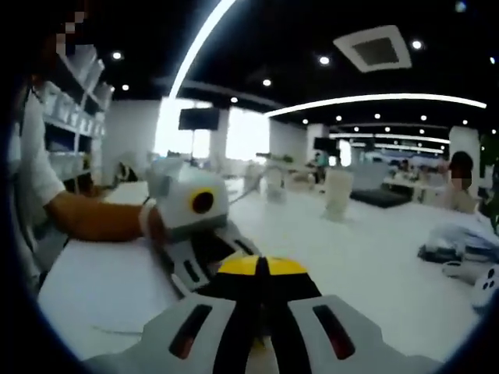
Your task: Pick up the paper insert the paper into the punch align the paper edges press the punch to punch holes
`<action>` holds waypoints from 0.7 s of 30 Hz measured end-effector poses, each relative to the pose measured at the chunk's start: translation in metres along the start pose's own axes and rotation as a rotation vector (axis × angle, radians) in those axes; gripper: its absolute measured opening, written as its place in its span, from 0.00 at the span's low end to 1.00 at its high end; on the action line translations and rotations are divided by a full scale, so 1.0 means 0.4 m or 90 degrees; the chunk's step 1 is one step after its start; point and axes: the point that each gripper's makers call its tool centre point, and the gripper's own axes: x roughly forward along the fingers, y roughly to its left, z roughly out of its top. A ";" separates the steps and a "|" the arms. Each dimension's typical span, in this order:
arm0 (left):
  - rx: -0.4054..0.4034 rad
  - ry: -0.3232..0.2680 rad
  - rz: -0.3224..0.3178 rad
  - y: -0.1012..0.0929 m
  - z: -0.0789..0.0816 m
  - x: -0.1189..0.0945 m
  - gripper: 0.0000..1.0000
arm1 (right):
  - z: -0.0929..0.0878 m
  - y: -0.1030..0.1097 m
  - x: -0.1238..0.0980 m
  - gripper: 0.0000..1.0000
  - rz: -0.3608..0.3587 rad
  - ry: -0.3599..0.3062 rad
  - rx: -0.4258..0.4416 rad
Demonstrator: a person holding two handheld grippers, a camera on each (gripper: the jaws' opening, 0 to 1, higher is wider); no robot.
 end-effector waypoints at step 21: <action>-0.001 0.001 0.000 -0.004 -0.001 0.002 0.29 | -0.083 0.001 -0.010 0.01 -0.031 0.114 -0.004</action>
